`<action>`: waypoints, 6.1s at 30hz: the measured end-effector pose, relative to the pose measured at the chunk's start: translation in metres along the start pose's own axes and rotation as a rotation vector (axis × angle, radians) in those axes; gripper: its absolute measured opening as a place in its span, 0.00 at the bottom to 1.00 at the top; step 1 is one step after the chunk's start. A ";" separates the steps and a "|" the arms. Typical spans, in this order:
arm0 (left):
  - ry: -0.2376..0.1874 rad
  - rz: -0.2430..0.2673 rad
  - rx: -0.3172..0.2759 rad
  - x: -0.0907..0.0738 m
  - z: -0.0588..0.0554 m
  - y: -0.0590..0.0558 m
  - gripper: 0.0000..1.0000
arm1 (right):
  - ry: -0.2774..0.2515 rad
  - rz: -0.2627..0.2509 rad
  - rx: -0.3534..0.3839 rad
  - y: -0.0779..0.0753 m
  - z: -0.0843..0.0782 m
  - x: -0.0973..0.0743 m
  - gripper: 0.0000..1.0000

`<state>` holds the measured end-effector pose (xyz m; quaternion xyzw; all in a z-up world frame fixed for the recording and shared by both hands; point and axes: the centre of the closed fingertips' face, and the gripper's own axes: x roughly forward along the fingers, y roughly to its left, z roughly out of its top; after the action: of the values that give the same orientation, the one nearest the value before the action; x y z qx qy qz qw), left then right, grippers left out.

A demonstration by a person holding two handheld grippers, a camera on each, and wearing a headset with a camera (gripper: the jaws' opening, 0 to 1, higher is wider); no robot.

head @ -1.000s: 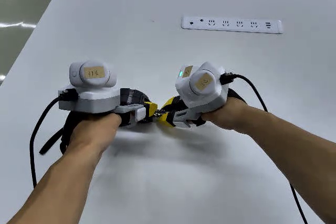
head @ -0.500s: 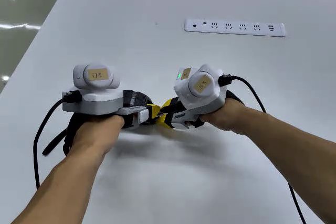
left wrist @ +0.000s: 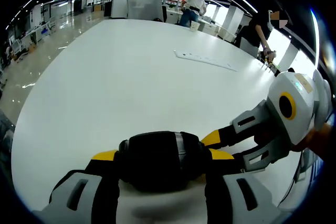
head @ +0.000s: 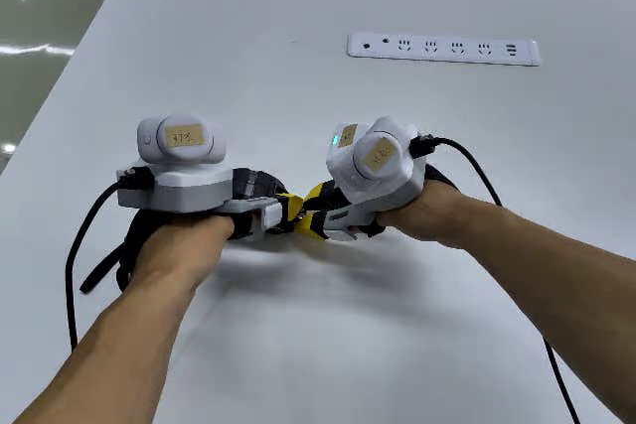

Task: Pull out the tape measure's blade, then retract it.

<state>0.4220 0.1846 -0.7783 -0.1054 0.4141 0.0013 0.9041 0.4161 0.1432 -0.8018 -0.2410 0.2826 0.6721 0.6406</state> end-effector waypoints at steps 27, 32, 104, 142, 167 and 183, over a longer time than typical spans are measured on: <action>0.000 -0.029 -0.001 -0.005 0.000 -0.002 0.62 | 0.013 -0.048 0.045 -0.006 -0.020 -0.031 0.28; -0.007 -0.042 0.009 -0.008 -0.002 -0.005 0.64 | 0.014 -0.066 0.056 -0.007 -0.028 -0.041 0.31; -0.124 -0.235 0.330 -0.045 -0.029 -0.006 0.97 | -0.167 -0.327 0.281 0.017 -0.083 -0.138 0.90; -0.264 -0.316 0.411 -0.082 -0.031 -0.017 0.99 | -0.276 -0.432 0.332 0.043 -0.085 -0.162 0.99; -0.257 -0.299 0.395 -0.080 -0.031 -0.011 0.99 | -0.272 -0.473 0.347 0.050 -0.082 -0.164 0.99; -0.254 -0.307 0.405 -0.083 -0.036 -0.015 0.96 | -0.279 -0.484 0.373 0.052 -0.084 -0.166 0.99</action>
<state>0.3419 0.1703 -0.7359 0.0170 0.2683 -0.2052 0.9411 0.3712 -0.0361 -0.7451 -0.0854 0.2451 0.4636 0.8472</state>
